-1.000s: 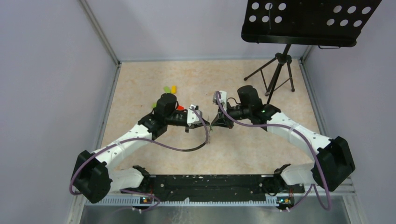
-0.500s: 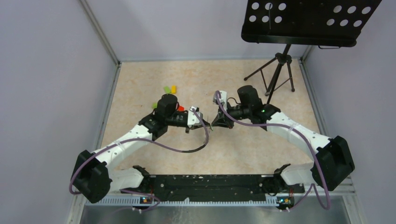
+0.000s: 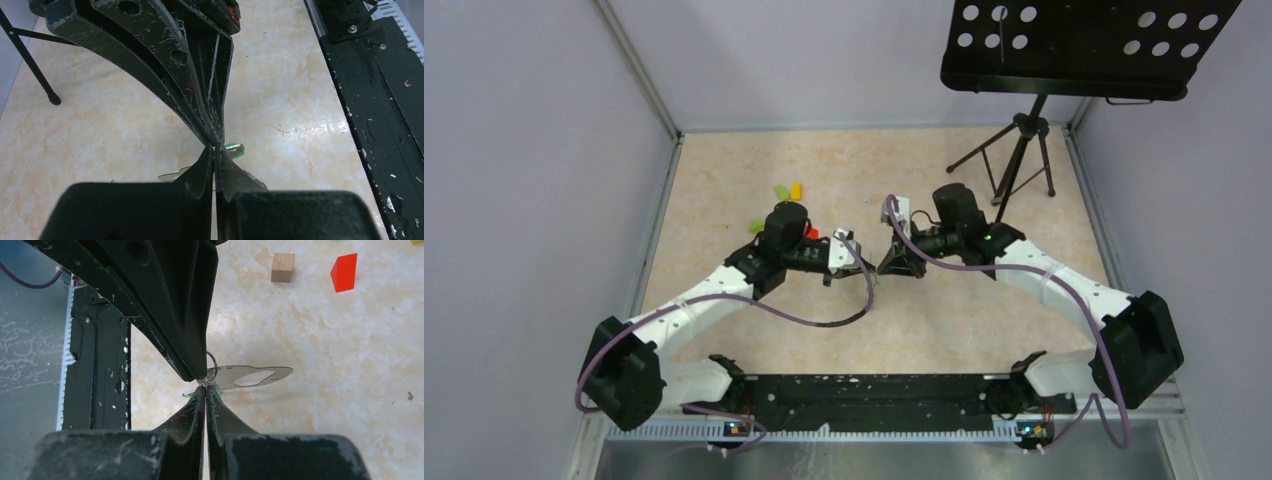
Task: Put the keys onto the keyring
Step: Insert the key onto the keyring.
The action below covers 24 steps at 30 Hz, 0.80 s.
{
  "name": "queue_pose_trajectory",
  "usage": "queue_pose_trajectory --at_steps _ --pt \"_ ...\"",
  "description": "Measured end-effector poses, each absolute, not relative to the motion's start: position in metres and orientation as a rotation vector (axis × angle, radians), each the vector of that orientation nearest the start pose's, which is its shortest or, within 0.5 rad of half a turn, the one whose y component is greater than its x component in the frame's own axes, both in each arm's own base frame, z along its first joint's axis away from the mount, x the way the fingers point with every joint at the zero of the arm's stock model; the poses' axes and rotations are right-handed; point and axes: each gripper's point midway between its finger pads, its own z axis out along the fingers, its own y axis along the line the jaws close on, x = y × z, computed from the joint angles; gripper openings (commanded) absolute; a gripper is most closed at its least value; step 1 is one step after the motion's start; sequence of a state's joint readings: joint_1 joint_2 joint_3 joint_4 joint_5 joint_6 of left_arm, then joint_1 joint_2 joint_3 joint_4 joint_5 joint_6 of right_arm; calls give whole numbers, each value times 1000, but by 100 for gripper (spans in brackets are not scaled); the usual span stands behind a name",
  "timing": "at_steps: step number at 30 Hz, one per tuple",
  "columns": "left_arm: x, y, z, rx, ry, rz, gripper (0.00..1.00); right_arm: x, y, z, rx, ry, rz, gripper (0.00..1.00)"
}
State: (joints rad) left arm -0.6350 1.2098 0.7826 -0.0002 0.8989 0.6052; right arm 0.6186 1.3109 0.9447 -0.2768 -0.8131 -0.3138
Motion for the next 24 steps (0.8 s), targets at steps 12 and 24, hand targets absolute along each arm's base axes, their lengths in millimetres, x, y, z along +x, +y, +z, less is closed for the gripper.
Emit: queue_pose_trajectory --at_steps 12,24 --pt "204 -303 197 1542 1171 -912 0 210 295 180 -1366 1701 1070 0" --pt "196 -304 202 1575 1096 -928 0 211 296 176 -1379 1703 1068 0"
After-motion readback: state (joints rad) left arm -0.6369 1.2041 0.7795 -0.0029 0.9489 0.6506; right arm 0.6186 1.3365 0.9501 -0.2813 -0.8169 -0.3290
